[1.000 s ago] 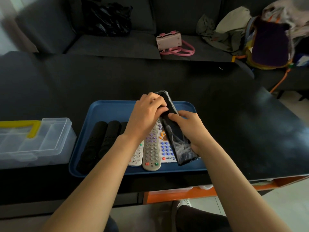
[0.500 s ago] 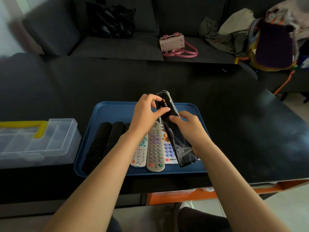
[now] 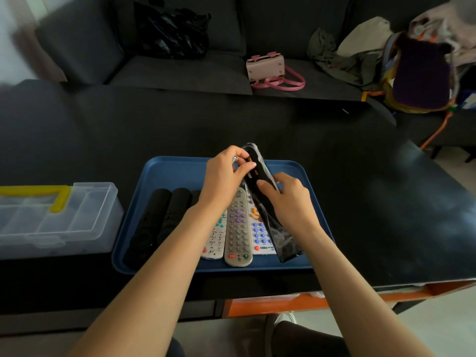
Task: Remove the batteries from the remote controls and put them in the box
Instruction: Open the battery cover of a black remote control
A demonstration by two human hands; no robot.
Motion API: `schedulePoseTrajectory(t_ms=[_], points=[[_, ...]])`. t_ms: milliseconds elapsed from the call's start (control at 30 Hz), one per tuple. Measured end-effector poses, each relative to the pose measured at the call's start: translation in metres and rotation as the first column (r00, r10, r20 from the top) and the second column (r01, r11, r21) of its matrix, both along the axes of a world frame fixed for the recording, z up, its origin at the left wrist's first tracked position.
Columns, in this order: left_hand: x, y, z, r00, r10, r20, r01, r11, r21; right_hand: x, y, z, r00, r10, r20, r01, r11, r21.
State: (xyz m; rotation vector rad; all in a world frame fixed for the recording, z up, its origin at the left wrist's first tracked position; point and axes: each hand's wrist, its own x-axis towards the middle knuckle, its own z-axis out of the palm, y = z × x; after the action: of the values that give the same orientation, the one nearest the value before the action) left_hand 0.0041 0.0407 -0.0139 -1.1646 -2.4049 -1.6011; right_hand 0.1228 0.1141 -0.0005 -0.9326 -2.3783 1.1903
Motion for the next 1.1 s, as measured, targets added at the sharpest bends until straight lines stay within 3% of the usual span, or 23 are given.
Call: schedulePoseTrajectory(t_ms=[267, 700, 800, 1000, 1100], points=[[-0.006, -0.004, 0.001, 0.996, 0.084, -0.039, -0.085, 0.996, -0.027, -0.001, -0.009, 0.0, 0.996, 0.03, 0.083, -0.046, 0.979, 0.199], [0.001, -0.002, 0.001, 0.991, 0.037, 0.131, -0.027, 0.997, -0.072, -0.004, -0.007, 0.001, 0.991, 0.025, 0.133, -0.058, 0.966, 0.254], [0.006, 0.001, 0.002, 0.977, 0.071, 0.199, -0.071, 0.997, -0.01, -0.004, -0.005, 0.0, 0.99, 0.02, 0.136, -0.054, 0.966, 0.255], [0.007, 0.002, 0.003, 0.986, 0.103, 0.13, -0.107, 0.994, 0.027, -0.004, -0.006, 0.0, 0.993, 0.01, 0.114, -0.037, 0.971, 0.235], [0.003, 0.004, 0.003, 0.98, 0.112, 0.166, -0.116, 0.993, 0.016, -0.005, -0.006, 0.001, 0.991, 0.013, 0.134, -0.048, 0.964, 0.263]])
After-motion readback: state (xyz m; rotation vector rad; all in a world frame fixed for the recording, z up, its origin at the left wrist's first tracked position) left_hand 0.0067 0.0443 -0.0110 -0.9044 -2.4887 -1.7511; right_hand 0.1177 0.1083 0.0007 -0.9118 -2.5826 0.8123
